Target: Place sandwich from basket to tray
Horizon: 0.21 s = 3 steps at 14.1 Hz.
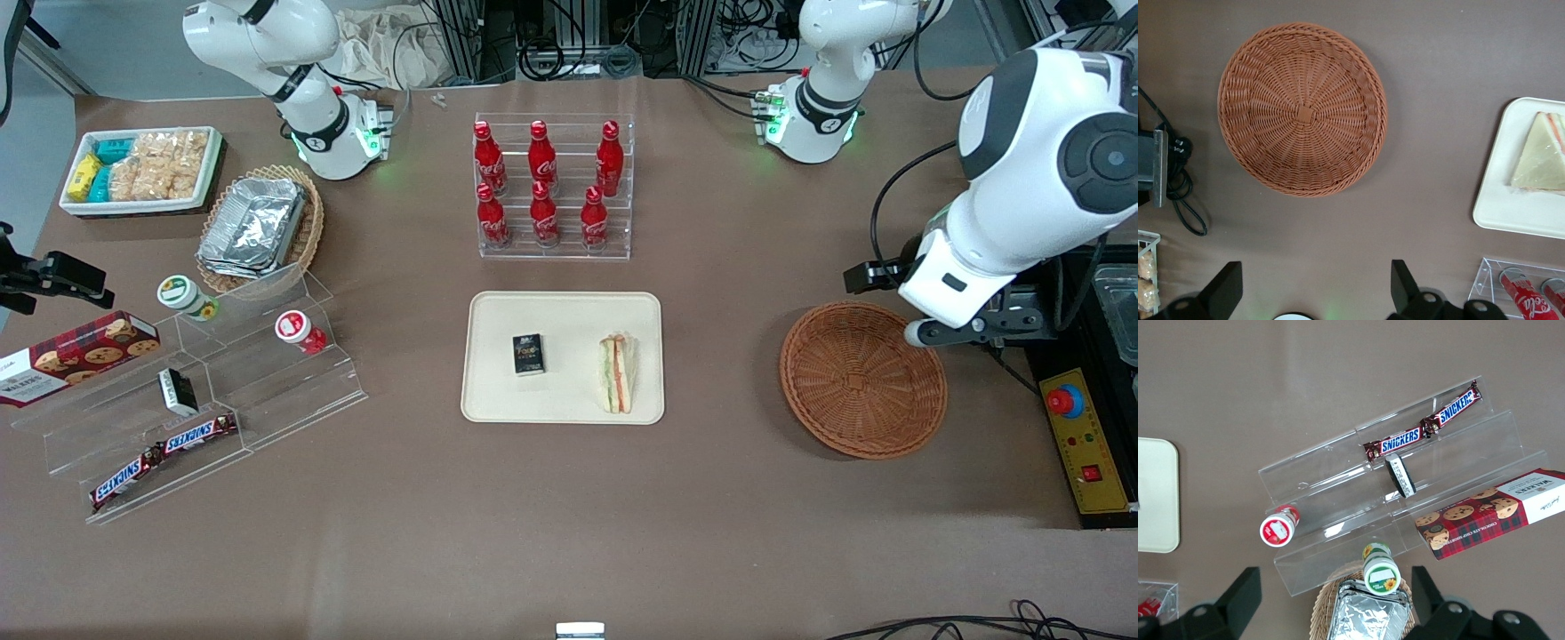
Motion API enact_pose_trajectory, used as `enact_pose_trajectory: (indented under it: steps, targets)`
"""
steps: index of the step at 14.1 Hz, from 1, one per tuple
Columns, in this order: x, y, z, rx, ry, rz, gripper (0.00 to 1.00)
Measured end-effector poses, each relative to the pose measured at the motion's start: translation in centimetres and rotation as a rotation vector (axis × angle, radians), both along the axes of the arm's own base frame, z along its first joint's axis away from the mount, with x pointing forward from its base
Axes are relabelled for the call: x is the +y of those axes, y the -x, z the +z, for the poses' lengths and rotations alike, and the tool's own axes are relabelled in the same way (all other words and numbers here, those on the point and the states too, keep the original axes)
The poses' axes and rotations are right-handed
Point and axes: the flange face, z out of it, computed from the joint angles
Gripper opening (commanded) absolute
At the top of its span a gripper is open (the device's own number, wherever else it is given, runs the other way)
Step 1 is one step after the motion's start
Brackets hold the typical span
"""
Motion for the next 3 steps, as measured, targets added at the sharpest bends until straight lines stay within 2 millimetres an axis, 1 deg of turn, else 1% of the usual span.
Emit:
enact_pose_trajectory:
  steps: [3]
  targets:
    - [0.6,-0.71,0.9,-0.014,0.012,0.01,1.0]
